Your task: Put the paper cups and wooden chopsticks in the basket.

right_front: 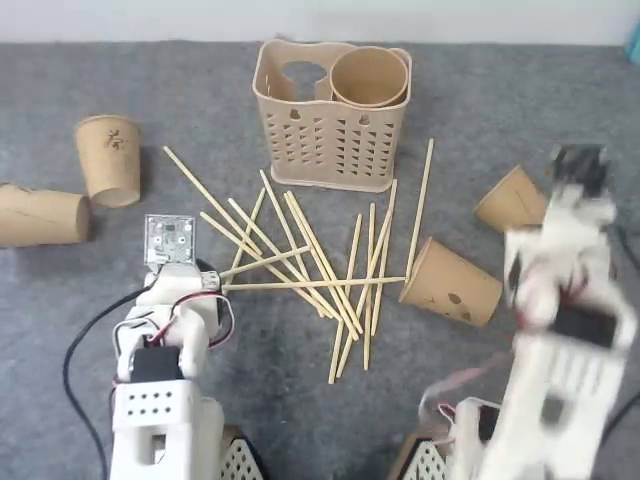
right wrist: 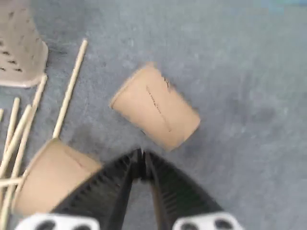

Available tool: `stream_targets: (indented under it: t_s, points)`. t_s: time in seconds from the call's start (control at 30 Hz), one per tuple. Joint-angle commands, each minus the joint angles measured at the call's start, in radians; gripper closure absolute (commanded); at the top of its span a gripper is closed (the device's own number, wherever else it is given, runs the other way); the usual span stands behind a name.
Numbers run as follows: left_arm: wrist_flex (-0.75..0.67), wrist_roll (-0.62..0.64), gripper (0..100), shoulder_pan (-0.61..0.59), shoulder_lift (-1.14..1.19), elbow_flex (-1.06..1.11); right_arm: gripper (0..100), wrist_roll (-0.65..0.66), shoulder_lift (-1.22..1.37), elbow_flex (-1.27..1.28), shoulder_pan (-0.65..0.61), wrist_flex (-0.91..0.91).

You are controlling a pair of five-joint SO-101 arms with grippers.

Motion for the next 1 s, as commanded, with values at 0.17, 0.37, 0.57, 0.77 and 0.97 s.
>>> stream_targets:
  t_s: [0.17, 0.37, 0.57, 0.77, 0.97]
  points:
    - [-0.074, 0.012, 99, -0.009, 0.061, -0.056, 99.1, -0.219, 0.634, -0.601, -0.094, 0.11]
    - [-0.127, 0.012, 99, -0.048, 0.087, -0.056, 99.1, -0.241, 0.86, -0.779, -0.188, 0.099]
    - [-0.153, 0.012, 99, -0.054, 0.141, -0.07, 99.1, -0.249, 1.099, -0.933, -0.188, 0.007]
    - [-0.153, 0.009, 99, -0.055, 0.19, -0.091, 99.1, -0.239, 1.325, -1.034, -0.159, -0.061]
    - [-0.155, 0.008, 99, -0.055, 0.195, -0.093, 99.1, -0.144, 1.445, -1.134, -0.053, 0.008]
